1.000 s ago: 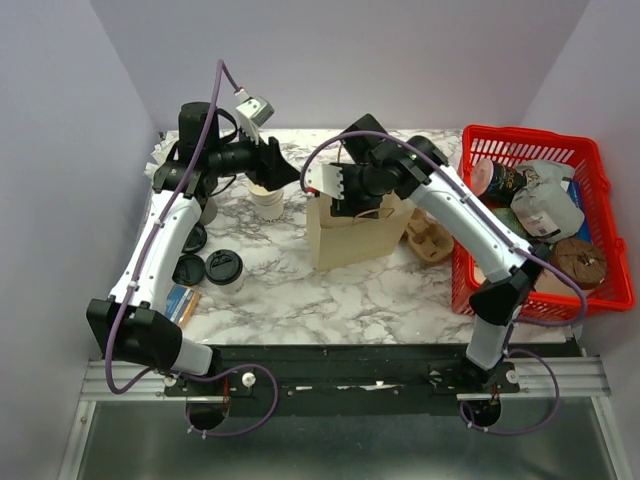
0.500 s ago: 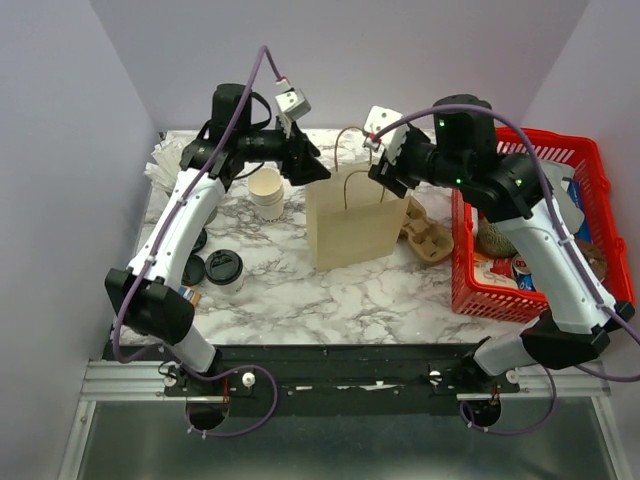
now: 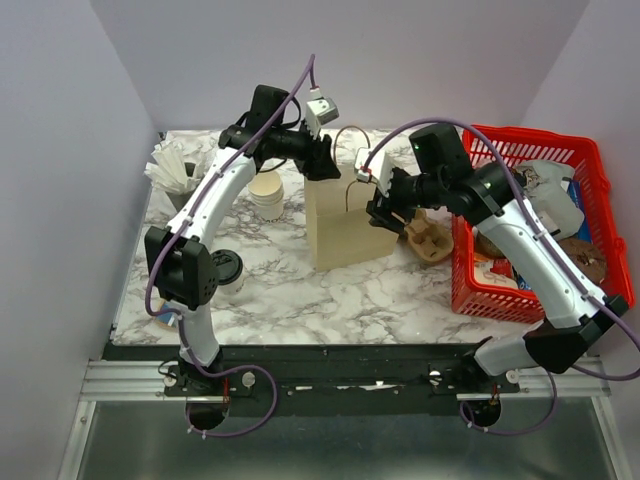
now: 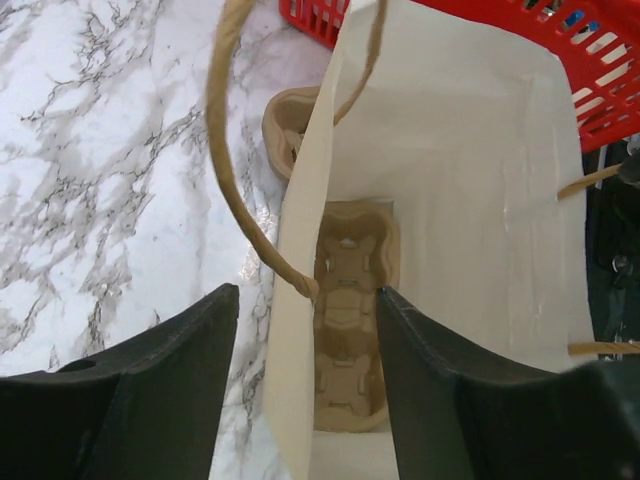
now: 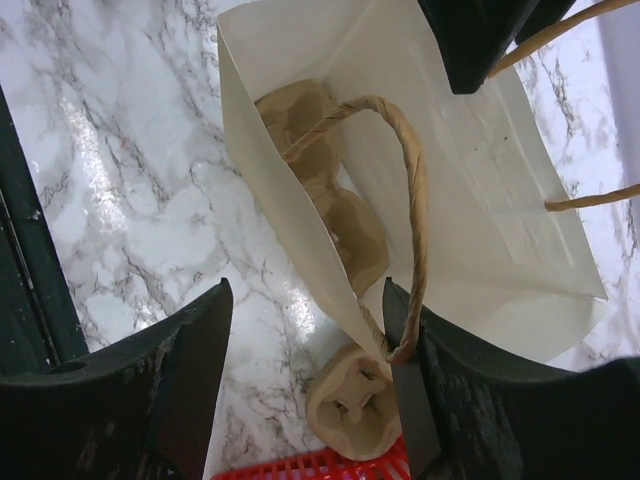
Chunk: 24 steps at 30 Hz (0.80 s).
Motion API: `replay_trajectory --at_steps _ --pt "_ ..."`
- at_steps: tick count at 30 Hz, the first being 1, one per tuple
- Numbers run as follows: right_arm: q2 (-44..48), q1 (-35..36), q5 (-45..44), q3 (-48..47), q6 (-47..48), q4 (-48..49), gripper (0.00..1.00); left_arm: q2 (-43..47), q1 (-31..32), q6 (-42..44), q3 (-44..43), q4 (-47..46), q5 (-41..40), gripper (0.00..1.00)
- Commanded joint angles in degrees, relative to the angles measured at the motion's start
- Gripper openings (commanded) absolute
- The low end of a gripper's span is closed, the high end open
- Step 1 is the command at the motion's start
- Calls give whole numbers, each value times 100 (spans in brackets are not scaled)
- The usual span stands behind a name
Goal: Pack the takeout coffee
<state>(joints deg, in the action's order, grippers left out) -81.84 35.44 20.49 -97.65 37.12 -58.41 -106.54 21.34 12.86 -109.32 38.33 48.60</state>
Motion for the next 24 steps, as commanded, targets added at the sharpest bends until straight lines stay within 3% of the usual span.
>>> replay_trajectory --at_steps 1,5,6,8,12,16,19,24 --pt "256 -2 157 35 14 5 70 -235 116 479 -379 271 -149 49" --pt "414 -20 -149 167 -196 268 70 -297 195 708 -546 465 97 22" --pt "450 -37 -272 184 -284 373 70 -280 221 770 -573 587 132 10" --pt "625 -116 -1042 325 -817 1066 71 -262 239 963 -730 746 202 0" --pt "1143 -704 -1346 632 -1654 2253 73 -8 248 1534 -916 1142 150 0" --pt "1469 -1004 -1697 966 -2051 3220 73 642 291 2430 -452 1388 361 0" --pt "1461 -1022 -1838 1247 -1964 3310 73 1327 545 3168 487 1397 186 0" --pt "1373 -1022 -1944 1634 -2095 3248 73 2916 1186 3468 3150 46 -393 0"
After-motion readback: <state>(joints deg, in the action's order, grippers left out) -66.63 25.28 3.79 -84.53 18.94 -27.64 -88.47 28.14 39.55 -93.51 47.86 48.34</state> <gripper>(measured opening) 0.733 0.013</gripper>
